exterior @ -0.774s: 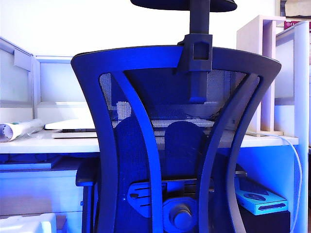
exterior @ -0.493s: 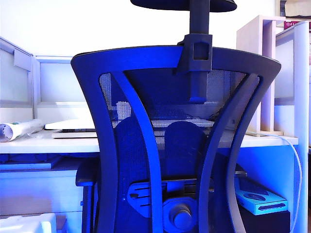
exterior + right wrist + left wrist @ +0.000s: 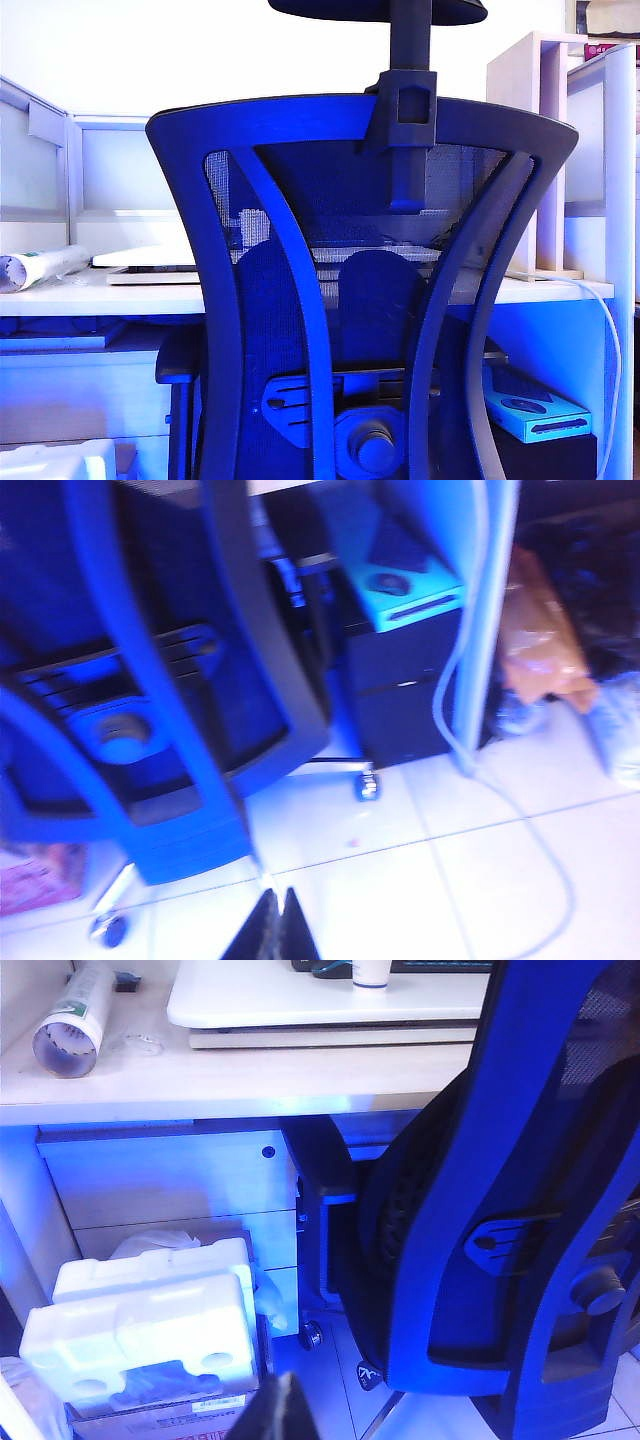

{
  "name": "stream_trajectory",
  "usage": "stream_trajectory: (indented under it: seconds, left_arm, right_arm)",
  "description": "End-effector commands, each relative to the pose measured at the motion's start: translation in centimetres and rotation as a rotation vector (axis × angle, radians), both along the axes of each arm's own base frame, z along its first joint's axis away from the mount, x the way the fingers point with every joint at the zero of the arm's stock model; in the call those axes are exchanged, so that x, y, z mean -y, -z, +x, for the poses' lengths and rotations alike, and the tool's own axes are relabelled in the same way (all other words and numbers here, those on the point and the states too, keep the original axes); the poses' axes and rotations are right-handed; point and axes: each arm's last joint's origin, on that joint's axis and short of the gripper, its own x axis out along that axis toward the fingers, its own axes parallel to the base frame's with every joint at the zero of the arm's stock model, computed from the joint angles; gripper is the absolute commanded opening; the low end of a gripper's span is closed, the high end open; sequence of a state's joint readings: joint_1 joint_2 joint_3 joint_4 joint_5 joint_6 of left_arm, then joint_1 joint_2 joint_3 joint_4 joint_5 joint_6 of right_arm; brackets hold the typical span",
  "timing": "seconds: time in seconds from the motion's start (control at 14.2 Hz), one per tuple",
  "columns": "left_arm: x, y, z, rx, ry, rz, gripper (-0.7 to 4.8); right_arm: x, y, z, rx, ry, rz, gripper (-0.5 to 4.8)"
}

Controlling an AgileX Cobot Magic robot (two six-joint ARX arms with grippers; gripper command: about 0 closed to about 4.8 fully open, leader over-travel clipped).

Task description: Pull out the black chair under the table.

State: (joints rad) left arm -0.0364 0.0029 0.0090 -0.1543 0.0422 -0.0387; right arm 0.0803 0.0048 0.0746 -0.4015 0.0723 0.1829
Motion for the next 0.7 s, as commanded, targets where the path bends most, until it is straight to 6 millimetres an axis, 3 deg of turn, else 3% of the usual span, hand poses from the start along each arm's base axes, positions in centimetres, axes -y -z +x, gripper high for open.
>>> stream_trajectory:
  seconds: [0.07, 0.7]
  left_arm:
    - [0.02, 0.12, -0.01, -0.011, 0.01, -0.003, -0.04]
    - [0.12, 0.11, -0.02, -0.01, 0.043, -0.008, -0.05]
  right_arm:
    - [-0.1, 0.08, -0.02, -0.004, -0.03, 0.011, -0.05]
    - [-0.28, -0.28, 0.08, 0.033, -0.088, 0.032, -0.05]
